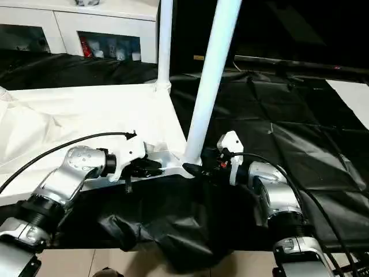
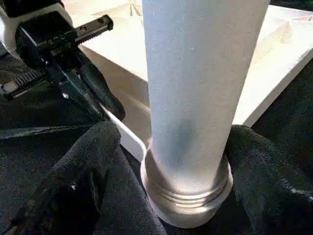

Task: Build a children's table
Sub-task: Rotate leg to tighten

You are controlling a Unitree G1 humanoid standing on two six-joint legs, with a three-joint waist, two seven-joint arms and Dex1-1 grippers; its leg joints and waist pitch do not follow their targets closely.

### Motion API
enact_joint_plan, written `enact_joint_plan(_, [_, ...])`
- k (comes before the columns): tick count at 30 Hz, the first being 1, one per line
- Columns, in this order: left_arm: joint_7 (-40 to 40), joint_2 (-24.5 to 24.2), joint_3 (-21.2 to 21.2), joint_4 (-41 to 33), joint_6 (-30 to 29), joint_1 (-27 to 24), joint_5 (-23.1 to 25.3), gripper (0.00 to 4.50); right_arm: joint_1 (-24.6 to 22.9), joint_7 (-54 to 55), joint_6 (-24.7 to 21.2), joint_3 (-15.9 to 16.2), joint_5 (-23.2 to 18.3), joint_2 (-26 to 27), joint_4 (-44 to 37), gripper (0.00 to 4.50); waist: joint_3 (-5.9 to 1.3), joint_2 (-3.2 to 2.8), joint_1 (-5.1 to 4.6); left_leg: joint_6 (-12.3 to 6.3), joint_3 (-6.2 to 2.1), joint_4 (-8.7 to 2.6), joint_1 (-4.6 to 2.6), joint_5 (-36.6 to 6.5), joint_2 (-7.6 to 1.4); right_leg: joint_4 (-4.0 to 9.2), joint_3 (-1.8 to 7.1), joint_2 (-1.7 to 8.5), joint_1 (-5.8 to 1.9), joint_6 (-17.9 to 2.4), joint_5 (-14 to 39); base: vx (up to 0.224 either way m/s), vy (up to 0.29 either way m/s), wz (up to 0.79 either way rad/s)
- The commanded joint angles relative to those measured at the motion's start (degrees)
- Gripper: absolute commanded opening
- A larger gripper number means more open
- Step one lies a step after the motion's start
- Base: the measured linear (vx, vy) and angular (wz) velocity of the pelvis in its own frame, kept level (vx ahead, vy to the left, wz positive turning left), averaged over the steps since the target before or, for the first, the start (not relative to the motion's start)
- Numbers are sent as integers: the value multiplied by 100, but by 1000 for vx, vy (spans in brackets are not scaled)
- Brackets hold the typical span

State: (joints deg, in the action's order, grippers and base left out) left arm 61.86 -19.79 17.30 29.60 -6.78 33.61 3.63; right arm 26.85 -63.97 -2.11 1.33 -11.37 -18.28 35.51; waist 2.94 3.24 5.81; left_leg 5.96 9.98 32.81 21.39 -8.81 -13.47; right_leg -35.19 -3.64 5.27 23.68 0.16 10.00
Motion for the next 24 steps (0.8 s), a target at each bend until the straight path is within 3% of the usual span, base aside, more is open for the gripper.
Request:
enact_joint_plan(1, [23, -30, 14, 114, -217, 51, 9, 9, 28, -29, 30, 163, 89, -13, -79, 370, -368, 6, 6, -109, 70, -365, -63, -1492, 37, 432, 173, 208, -282, -1066, 1465, 0, 0, 0])
enact_joint_plan(8, [619, -321, 297, -111, -326, -54, 36, 9, 217, 83, 200, 335, 321, 67, 149, 370, -382, -14, -39, -99, 64, -366, -67, -1452, 32, 398, 172, 200, -286, -1175, 1229, 0, 0, 0])
enact_joint_plan(14, [748, -405, 265, -305, -260, -127, -67, 9, 392, 2, 181, 402, 303, 139, 368, 370, -377, 0, -32, -112, 78, -360, -92, -1490, 21, 388, 180, 205, -279, -1251, 1173, 0, 0, 0])
enact_joint_plan(15, [758, -420, 255, -322, -266, -133, -85, 0, 403, -28, 174, 404, 297, 137, 384, 342, -379, -4, -27, -117, 79, -360, -92, -1475, 21, 385, 182, 204, -279, -1252, 1158, 0, 0, 0])
enact_joint_plan(18, [905, -505, 250, -455, -319, -186, -185, 0, 420, -165, 132, 432, 275, 110, 406, 329, -373, 10, -23, -104, 76, -368, -76, -1463, 26, 385, 178, 203, -290, -1215, 1181, 0, 0, 0])
enact_joint_plan(24, [952, -567, 244, -545, -318, -243, -208, 0, 499, -191, 275, 524, 403, 75, 634, 256, -378, 10, -39, -102, 77, -361, -77, -1455, 27, 378, 179, 206, -286, -1219, 1208, 0, 0, 0])
